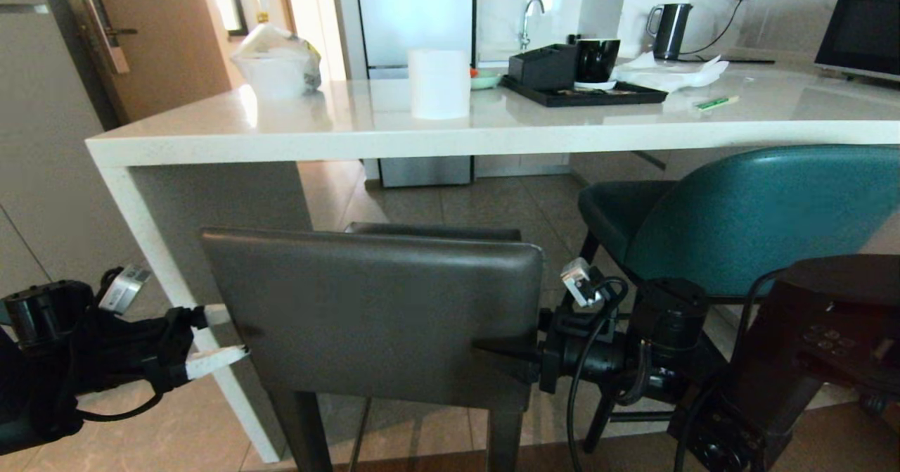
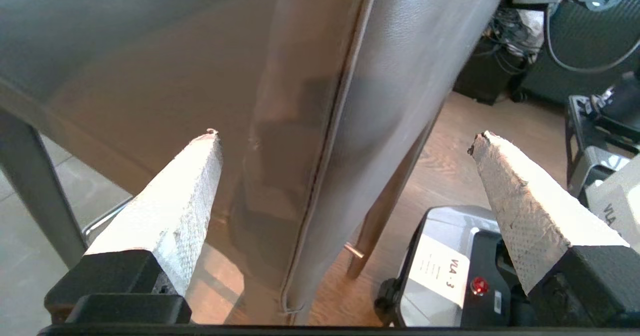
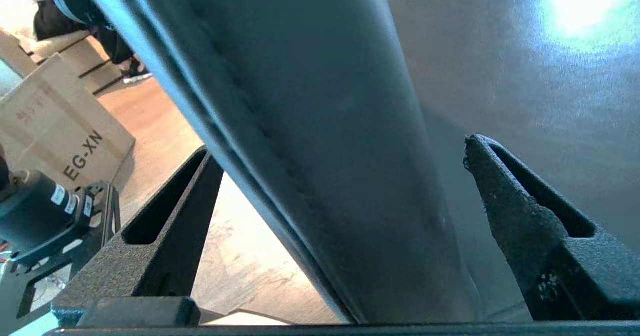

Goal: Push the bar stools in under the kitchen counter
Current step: Pull the gray chair out from under the dining table

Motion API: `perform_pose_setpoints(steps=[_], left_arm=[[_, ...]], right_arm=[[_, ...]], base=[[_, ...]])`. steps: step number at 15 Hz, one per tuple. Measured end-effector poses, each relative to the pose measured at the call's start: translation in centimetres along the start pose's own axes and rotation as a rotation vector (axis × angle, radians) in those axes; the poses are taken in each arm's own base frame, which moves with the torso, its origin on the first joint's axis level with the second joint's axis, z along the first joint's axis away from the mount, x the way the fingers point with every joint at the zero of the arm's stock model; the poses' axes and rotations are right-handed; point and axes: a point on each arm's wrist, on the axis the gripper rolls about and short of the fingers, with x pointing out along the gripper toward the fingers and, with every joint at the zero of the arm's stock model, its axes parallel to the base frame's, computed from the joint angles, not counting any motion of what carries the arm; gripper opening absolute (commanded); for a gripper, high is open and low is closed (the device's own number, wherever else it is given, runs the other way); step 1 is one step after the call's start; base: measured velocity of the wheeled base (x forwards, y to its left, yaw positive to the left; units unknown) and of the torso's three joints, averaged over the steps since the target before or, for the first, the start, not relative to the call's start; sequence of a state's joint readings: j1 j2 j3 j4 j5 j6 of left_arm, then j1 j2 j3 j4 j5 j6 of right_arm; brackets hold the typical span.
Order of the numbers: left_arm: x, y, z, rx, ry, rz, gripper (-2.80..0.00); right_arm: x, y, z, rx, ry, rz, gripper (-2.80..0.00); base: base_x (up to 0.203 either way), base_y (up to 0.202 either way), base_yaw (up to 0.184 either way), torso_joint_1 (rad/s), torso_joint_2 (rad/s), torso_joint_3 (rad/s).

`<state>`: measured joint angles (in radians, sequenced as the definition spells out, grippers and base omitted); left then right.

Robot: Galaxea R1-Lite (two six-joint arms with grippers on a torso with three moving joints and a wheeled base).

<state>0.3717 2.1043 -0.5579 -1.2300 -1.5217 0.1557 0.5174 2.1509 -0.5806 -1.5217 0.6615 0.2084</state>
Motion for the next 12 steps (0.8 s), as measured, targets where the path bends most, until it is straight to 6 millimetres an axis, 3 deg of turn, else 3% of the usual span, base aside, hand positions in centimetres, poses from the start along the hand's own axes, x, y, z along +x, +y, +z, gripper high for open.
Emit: perform_pose_setpoints(steps=[12], left_arm=[[1.3, -0.2, 0.5, 0.012, 0.006, -0.042, 0.00]], right_arm=[[-0.9, 0.7, -0.5, -0.019, 0.029, -0.002, 0.00]], base=[[0.000, 0.000, 0.000, 0.000, 0.00, 0.000]])
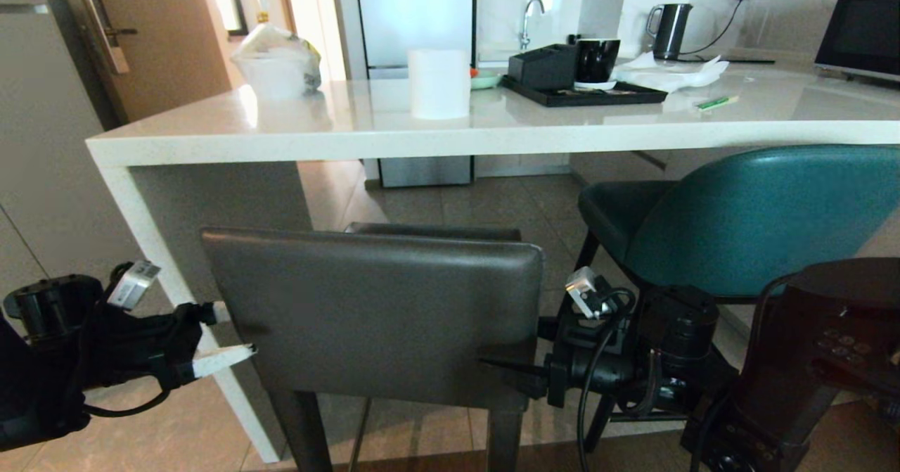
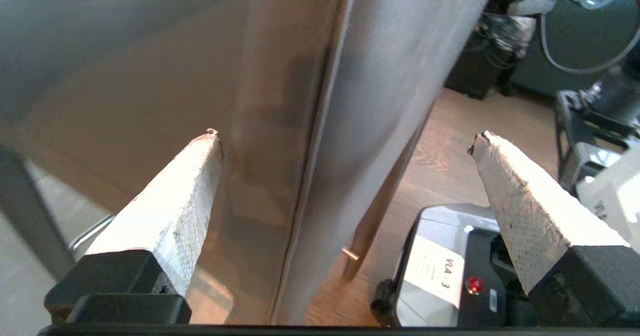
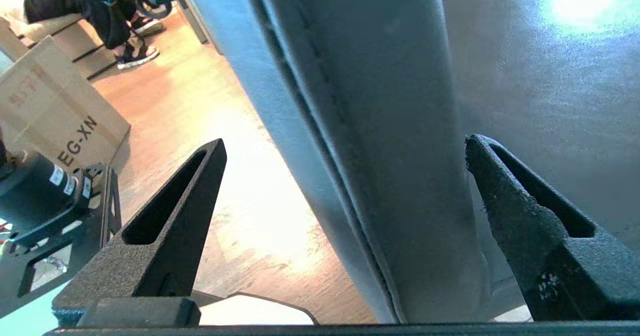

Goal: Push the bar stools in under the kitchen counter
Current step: Pull the gray chair out from under the dining table

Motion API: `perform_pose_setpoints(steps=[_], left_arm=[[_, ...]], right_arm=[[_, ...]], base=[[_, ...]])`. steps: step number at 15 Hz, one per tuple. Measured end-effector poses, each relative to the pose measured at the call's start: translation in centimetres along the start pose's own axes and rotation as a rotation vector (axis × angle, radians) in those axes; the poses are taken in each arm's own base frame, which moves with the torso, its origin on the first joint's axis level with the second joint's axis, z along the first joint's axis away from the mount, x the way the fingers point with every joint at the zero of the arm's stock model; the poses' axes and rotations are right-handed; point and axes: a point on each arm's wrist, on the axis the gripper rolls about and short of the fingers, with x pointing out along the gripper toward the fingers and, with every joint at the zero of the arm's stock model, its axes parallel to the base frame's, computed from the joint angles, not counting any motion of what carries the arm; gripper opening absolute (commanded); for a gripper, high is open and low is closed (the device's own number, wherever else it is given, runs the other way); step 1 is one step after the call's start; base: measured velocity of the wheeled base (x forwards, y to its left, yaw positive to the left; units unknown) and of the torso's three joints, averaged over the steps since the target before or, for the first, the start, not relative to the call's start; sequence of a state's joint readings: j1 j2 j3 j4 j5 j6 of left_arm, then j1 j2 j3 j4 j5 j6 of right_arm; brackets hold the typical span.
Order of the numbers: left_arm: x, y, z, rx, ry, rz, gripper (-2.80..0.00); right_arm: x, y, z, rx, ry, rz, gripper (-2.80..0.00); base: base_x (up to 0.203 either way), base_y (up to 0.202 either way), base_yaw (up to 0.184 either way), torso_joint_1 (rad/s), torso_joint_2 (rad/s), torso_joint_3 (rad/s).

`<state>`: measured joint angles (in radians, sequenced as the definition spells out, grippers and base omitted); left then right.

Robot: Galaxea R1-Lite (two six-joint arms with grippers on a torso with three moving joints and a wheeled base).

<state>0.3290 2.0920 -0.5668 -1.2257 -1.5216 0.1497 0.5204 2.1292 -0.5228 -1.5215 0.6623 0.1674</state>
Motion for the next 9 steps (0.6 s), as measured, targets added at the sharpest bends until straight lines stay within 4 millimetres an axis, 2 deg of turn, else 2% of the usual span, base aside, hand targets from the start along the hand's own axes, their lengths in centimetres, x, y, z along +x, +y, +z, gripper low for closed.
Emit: perform_pose_setpoints(steps=[4, 9], left_arm=[[1.3, -0.1, 0.3, 0.006, 0.006, -0.038, 0.00], [1.5, -0.1, 0.3, 0.008, 0.007, -0.046, 0.00]], right_arm=[[-0.2, 0.1, 0.2, -0.001, -0.004, -0.004, 0.00], [-0.3, 0.1, 0.2, 0.001, -0.004, -0.007, 0.00]], base=[[0.000, 0.000, 0.000, 0.000, 0.00, 0.000], [0.000, 0.000, 0.000, 0.000, 0.00, 0.000]])
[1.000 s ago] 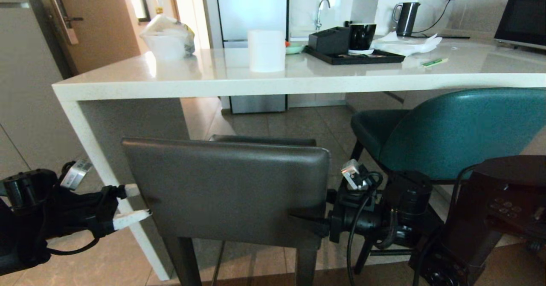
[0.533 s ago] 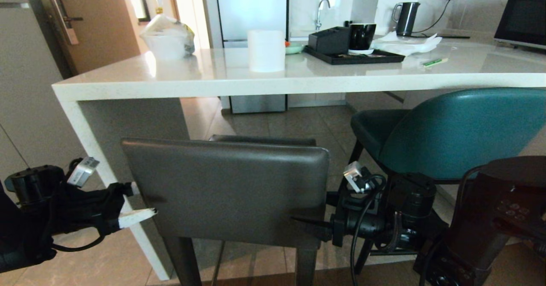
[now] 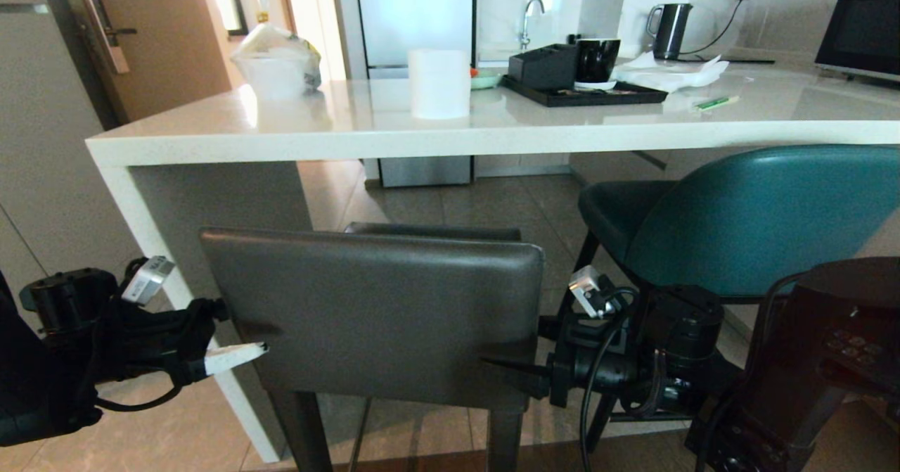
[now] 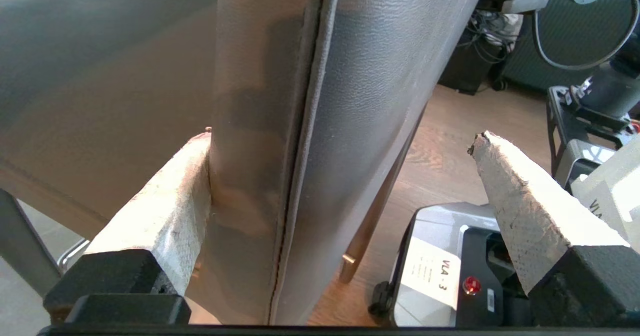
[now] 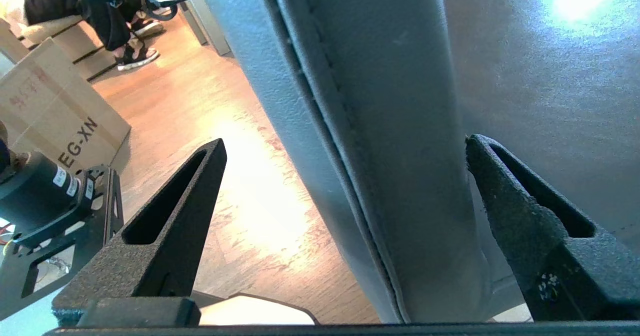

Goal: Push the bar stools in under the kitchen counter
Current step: Pull the gray chair out from under the dining table

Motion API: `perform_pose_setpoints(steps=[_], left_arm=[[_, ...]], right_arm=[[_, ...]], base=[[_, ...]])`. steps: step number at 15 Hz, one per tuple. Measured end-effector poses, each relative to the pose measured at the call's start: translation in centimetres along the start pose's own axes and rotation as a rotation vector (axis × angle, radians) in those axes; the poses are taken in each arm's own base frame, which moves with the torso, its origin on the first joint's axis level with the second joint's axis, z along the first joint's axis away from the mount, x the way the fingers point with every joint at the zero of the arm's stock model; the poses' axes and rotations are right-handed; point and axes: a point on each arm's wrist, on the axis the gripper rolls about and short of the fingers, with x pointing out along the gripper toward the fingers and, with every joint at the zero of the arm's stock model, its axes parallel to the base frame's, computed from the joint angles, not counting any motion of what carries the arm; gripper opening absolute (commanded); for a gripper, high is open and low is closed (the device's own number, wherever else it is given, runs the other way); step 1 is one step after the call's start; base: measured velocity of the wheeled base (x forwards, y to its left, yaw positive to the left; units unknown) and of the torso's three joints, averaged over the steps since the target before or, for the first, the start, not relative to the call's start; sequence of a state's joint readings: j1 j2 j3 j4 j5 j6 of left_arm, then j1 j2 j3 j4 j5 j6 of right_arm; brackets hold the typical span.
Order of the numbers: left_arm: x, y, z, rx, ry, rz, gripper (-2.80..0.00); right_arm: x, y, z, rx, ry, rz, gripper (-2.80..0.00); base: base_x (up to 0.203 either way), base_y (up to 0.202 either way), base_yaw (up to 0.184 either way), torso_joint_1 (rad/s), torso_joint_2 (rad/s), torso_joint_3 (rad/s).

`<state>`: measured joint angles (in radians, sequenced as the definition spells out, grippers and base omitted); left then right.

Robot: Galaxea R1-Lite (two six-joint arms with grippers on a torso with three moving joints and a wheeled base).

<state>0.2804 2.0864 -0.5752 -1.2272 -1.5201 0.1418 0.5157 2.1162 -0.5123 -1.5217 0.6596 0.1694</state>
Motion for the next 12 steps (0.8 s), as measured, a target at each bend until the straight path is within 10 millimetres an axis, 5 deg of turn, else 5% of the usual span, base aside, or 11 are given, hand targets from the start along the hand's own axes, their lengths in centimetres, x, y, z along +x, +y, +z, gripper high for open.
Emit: perform_pose_setpoints(steps=[3, 12], left_arm=[[0.00, -0.05, -0.06, -0.001, 0.001, 0.003, 0.00], [-0.05, -0.06, -0.21, -0.009, 0.000, -0.001, 0.00]], right_arm=[[-0.03, -0.06, -0.01, 0.001, 0.000, -0.001, 0.00], [-0.10, -0.19, -0.04, 0.002, 0.000, -0.006, 0.00]], base=[[-0.044, 0.000, 0.000, 0.005, 0.00, -0.001], [-0.194, 0.000, -0.002, 0.000, 0.00, 0.003]])
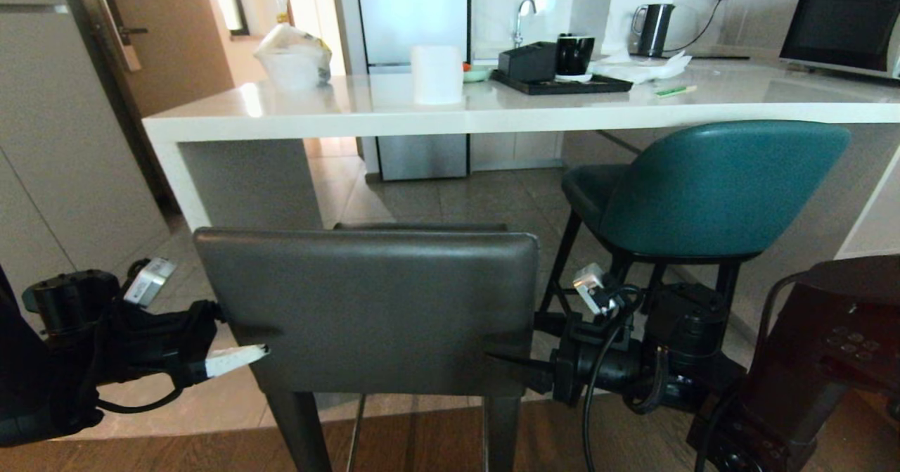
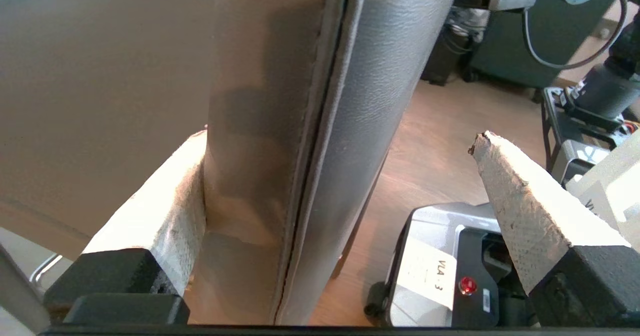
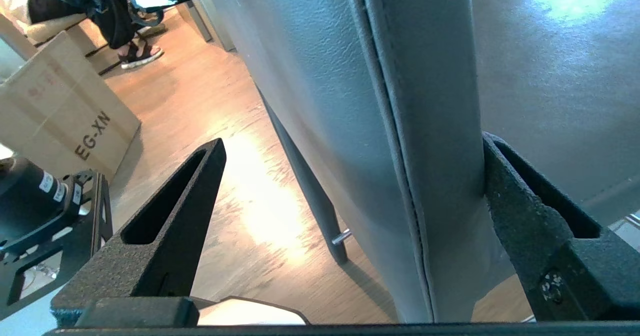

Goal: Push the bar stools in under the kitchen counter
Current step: Pull the gray chair out from under the dining table

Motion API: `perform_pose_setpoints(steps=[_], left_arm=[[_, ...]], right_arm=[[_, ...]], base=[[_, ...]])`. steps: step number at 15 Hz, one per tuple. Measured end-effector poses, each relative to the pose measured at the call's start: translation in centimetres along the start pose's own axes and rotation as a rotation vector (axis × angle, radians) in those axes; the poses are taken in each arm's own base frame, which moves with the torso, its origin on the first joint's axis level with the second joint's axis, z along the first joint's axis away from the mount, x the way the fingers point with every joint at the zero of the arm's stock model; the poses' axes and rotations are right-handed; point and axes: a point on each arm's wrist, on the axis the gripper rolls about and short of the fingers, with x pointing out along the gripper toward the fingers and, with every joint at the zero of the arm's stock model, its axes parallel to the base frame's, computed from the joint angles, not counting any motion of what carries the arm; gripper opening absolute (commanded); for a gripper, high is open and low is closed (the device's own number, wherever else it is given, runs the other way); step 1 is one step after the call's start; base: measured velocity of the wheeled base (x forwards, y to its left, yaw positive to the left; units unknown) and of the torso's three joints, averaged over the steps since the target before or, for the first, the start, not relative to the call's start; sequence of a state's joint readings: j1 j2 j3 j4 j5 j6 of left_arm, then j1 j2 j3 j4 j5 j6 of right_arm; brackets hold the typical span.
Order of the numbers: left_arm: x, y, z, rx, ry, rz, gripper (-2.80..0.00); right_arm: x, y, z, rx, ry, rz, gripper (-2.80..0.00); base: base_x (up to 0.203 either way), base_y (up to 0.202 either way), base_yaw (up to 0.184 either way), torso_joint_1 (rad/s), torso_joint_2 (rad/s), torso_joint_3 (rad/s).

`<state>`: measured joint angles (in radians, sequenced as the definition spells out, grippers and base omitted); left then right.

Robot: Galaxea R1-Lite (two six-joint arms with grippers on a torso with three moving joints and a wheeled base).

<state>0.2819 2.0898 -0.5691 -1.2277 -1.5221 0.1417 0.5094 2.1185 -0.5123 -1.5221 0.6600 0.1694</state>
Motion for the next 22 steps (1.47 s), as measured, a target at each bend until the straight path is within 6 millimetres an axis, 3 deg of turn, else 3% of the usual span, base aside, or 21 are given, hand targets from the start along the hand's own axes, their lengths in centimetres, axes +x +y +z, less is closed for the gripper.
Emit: perform_pose_setpoints(steps=[8, 12, 16, 22], left_arm=[[0.0, 0.0, -0.1, -0.005, 0.000, 0.000, 0.00], [-0.4, -0.2, -0.3, -0.006, -0.002, 0.011, 0.00], [-2.9, 0.4, 0.1, 0.012, -0.014, 0.093, 0.00], [-2.0, 0.2, -0.2, -0.004, -0.010, 0.065, 0.00]], right_arm=[[-0.1, -0.1, 0.0, 0.001, 0.000, -0.005, 0.00], [-0.3, -0.5, 0.1, 0.004, -0.003, -0.015, 0.00], [-0.9, -1.5, 0.3, 0.012, -0.015, -0.041, 0.00], [-1.9, -3.5, 0.5, 0.022, -0.027, -0.054, 0.00]], base=[[-0.187, 0.000, -0.004, 0.001, 0.00, 0.002], [-0.017, 0.000, -0.001, -0.001, 0.00, 0.002], [0.000, 0.000, 0.000, 0.000, 0.00, 0.000], [0.000, 0.000, 0.000, 0.000, 0.00, 0.000]])
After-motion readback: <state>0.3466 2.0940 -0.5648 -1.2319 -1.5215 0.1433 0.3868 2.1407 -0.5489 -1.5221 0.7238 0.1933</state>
